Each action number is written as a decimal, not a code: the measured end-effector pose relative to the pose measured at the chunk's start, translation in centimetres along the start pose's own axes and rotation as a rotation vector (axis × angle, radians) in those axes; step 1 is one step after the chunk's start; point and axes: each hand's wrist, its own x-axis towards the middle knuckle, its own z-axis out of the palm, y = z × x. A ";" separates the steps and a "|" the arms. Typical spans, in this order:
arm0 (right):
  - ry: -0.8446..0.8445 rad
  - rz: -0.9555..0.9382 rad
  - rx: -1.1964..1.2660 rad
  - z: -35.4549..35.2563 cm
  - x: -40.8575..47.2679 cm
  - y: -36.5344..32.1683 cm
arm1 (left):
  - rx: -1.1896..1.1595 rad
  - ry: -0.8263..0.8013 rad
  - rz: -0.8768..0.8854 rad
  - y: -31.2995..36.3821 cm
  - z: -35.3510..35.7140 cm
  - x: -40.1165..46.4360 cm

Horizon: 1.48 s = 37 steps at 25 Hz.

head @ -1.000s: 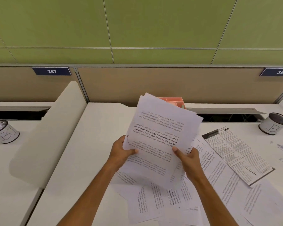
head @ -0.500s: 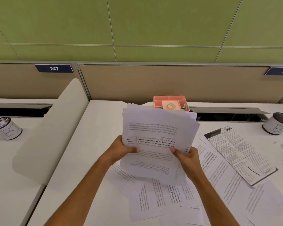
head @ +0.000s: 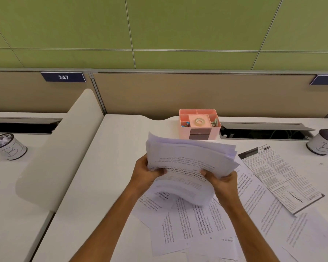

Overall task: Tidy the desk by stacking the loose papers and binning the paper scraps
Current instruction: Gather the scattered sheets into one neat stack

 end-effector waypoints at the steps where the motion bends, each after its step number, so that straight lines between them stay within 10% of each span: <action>1: -0.022 -0.035 0.010 -0.1 -0.1 -0.3 | 0.011 -0.017 0.010 0.1 -0.1 0.1; 37: -0.078 0.285 0.028 -2.6 -1.5 1.6 | 0.090 -0.052 -0.124 -4.4 1.7 -0.9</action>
